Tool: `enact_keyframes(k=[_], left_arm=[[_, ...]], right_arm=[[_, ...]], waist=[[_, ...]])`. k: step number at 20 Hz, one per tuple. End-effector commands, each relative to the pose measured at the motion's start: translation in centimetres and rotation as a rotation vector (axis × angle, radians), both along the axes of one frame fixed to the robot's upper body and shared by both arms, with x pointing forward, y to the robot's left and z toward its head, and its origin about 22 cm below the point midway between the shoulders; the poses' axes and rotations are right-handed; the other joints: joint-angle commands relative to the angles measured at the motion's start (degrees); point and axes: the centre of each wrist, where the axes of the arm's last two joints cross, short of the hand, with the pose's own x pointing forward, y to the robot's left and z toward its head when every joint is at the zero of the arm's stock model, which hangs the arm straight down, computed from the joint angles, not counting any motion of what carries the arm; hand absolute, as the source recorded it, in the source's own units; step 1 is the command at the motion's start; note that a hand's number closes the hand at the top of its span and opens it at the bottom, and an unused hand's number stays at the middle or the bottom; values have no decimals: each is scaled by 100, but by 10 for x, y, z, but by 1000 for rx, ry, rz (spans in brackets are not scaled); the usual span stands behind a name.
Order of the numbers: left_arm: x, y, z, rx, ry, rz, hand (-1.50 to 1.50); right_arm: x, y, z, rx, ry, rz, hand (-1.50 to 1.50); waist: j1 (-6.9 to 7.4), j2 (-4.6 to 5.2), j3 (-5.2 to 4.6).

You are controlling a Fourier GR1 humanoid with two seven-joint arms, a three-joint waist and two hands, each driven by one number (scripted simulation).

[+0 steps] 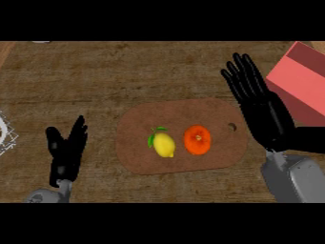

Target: Pick the lemon from the cutting board and place it in the cardboard box

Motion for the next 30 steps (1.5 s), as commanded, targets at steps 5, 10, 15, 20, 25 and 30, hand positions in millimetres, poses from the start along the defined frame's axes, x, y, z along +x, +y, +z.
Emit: enact_keyframes(k=[5, 10, 15, 20, 25, 30], left_arm=[[45, 10, 87, 311, -457, -385, 0], [39, 5, 100, 324, -580, -568, 0], [48, 9, 107, 312, -576, -574, 0], [50, 24, 113, 323, -588, -563, 0], [44, 23, 107, 318, -568, -558, 0], [43, 31, 101, 318, -571, -545, 0]], right_arm=[[21, 5, 96, -267, -319, 63, -150], [39, -16, 114, -706, -396, 20, -150], [41, -6, 78, -877, -611, 184, -150], [49, 27, 88, -1049, -727, 235, -150], [33, 49, 113, -1386, -735, 315, -150], [6, 82, 98, -1556, -728, 438, -150]], waist=[[149, -141, -186], [287, -46, -182], [226, -20, -170], [224, -37, -176], [187, -94, -184], [111, -76, -179]])
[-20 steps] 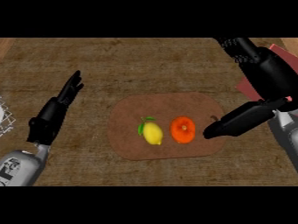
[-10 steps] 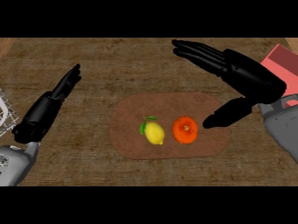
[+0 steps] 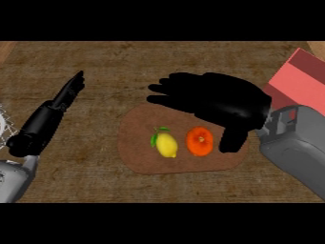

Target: Pick the lemon from the cutting board and place it in the cardboard box

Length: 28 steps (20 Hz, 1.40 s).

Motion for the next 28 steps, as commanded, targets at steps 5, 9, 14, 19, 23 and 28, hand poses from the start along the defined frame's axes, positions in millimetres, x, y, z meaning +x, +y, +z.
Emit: enact_keyframes(k=[5, 9, 14, 19, 23, 28], left_arm=[[10, -2, 8, 18, -6, 13, 0], [-7, 6, -12, 1, -7, 3, 0], [11, -2, 0, 3, -3, 7, 0], [1, -11, 8, 5, -3, 10, 0], [8, 0, -2, 0, 2, 0, 0], [5, -3, -3, -4, -6, 10, 0]], right_arm=[[-51, 65, 9, -256, -101, -28, -150], [-61, 85, -16, -343, -78, -80, -150], [-81, 104, -25, -368, -47, -126, -150], [-90, 87, -50, -388, -26, -135, -150], [-83, 97, -44, -394, -113, -187, -150], [-60, 108, -73, -376, -101, -189, -150]], waist=[[-70, -3, 2], [-25, 15, 5], [-64, 24, 7], [-44, 21, 12], [-47, 28, 10], [-20, 34, 10]])
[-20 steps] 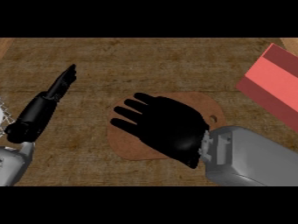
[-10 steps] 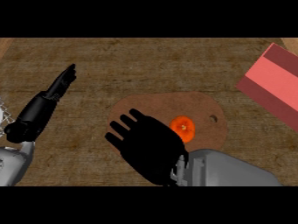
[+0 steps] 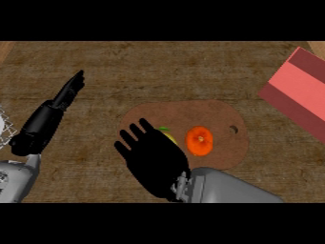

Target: Pick the lemon from the cutting board and place it in the cardboard box

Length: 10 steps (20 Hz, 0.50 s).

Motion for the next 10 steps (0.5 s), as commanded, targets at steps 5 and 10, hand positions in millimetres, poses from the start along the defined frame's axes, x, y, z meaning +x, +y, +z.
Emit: enact_keyframes(k=[5, 10], left_arm=[[2, -14, 5, -15, -10, -13, 0], [-4, -6, 14, -6, 5, 16, 0]], right_arm=[[7, 4, -9, -58, -31, 8, -150], [19, 6, -33, -82, -64, -41, -150]], waist=[[-14, -4, 0], [-1, -4, 1]])
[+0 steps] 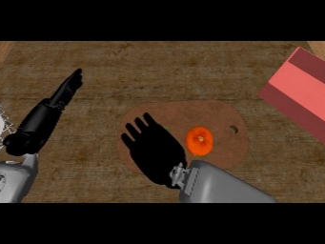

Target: Pick the lemon from the cutting board and place it in the cardboard box

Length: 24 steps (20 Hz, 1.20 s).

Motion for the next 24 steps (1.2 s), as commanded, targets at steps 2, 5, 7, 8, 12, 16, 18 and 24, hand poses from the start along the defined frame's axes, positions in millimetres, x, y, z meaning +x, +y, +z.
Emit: enact_keyframes(k=[2, 5, 7, 8, 12, 16, 18, 24], left_arm=[[6, 1, -10, 18, 5, 3, 0], [2, -5, 6, 14, -22, 5, 0], [-6, 20, -4, 11, 6, 4, 0], [-1, 9, -8, 7, 3, -5, 0], [-7, -3, -9, -3, -7, -14, 0], [-15, -18, -28, -3, 5, -5, 0], [-7, 13, 23, 9, 1, -18, 0], [-20, 5, -5, 16, 8, -18, 0]], right_arm=[[13, -6, -18, -9, -6, -8, -150], [18, 0, -34, -8, 45, 18, -150], [20, -3, -32, 25, 29, 9, -150], [6, 8, -42, -19, 65, 9, -150], [30, -14, -55, -35, 41, -16, -150], [45, -20, -60, -43, -8, -46, -150], [38, -9, -57, -60, -7, -41, -150], [48, -16, -75, -46, 58, -51, -150]], waist=[[-16, 6, 0], [6, 4, 1], [2, 1, 0], [-12, 1, 0], [5, 3, 0], [13, 10, 0], [12, -3, 1], [14, 1, 0]])
